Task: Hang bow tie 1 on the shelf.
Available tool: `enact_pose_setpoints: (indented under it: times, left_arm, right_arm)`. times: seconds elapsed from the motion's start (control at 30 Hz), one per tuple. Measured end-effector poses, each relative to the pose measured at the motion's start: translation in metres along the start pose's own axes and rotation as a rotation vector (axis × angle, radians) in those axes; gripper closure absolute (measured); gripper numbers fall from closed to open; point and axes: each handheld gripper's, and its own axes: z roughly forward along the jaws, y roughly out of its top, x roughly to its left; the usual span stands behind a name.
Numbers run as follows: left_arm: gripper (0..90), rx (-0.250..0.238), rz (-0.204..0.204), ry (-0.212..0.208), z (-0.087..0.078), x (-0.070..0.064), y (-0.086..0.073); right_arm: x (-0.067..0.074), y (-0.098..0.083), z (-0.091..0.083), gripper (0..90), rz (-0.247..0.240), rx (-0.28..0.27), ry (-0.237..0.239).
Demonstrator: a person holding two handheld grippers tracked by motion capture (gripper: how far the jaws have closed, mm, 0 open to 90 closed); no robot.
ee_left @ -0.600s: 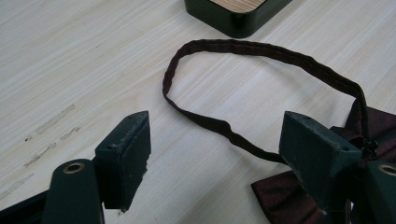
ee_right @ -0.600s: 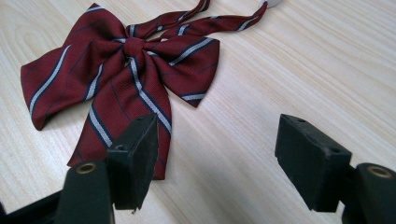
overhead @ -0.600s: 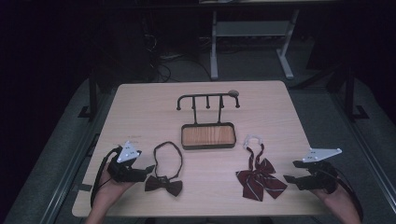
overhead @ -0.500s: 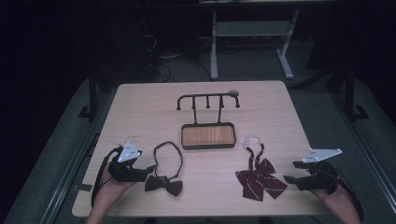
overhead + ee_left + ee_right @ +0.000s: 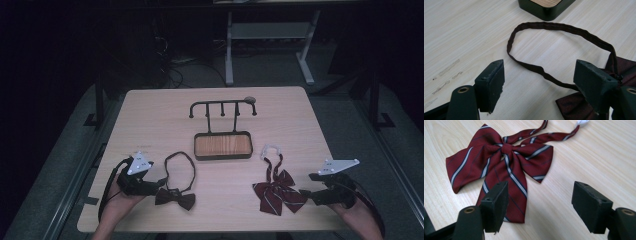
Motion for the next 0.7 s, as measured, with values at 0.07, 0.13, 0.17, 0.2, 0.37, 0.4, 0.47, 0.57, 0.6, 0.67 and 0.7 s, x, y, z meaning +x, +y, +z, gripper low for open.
enact_pose_setpoints:
  times: [0.07,0.13,0.17,0.2,0.37,0.4,0.47,0.57,0.6,0.67,0.7]
  left_arm:
    - [25.4,-0.001,0.010,0.005,-0.001,0.000,0.000]
    - [25.3,0.000,0.005,0.005,-0.001,-0.001,-0.001]
    - [25.3,-0.002,0.004,0.007,-0.002,-0.001,-0.001]
    - [25.3,-0.004,0.010,0.009,-0.002,0.000,-0.001]
    - [25.0,-0.002,0.010,0.011,-0.003,0.000,-0.001]
    - [25.0,-0.003,0.010,0.009,-0.003,0.000,-0.002]
    - [25.0,-0.006,0.004,0.013,-0.004,0.001,-0.002]
    - [25.0,-0.015,-0.004,0.016,-0.005,0.002,-0.002]
    - [25.0,-0.019,-0.003,0.017,-0.005,0.002,-0.001]
    - [25.0,-0.019,-0.002,0.020,-0.005,0.001,-0.001]
    - [25.0,-0.019,-0.001,0.021,-0.005,0.001,-0.001]
  right_arm:
    - [0.003,0.005,0.001,29.6,-0.015,-0.001,-0.002]
    - [0.005,0.009,0.002,29.2,-0.011,-0.004,0.009]
    - [0.005,0.010,0.003,29.1,-0.014,-0.005,0.011]
    - [0.006,0.011,0.003,29.0,-0.010,0.001,0.013]
    - [0.007,0.016,0.005,28.5,-0.029,0.022,0.028]
    - [0.007,0.018,0.004,28.5,-0.020,0.027,0.032]
    - [0.008,0.023,0.004,28.5,-0.022,0.023,0.041]
    - [0.009,0.031,0.006,28.5,-0.036,0.030,0.053]
    - [0.010,0.035,0.007,28.5,-0.042,0.032,0.054]
    - [0.011,0.043,0.008,28.6,-0.050,0.042,0.059]
    - [0.011,0.045,0.008,29.1,-0.054,0.044,0.059]
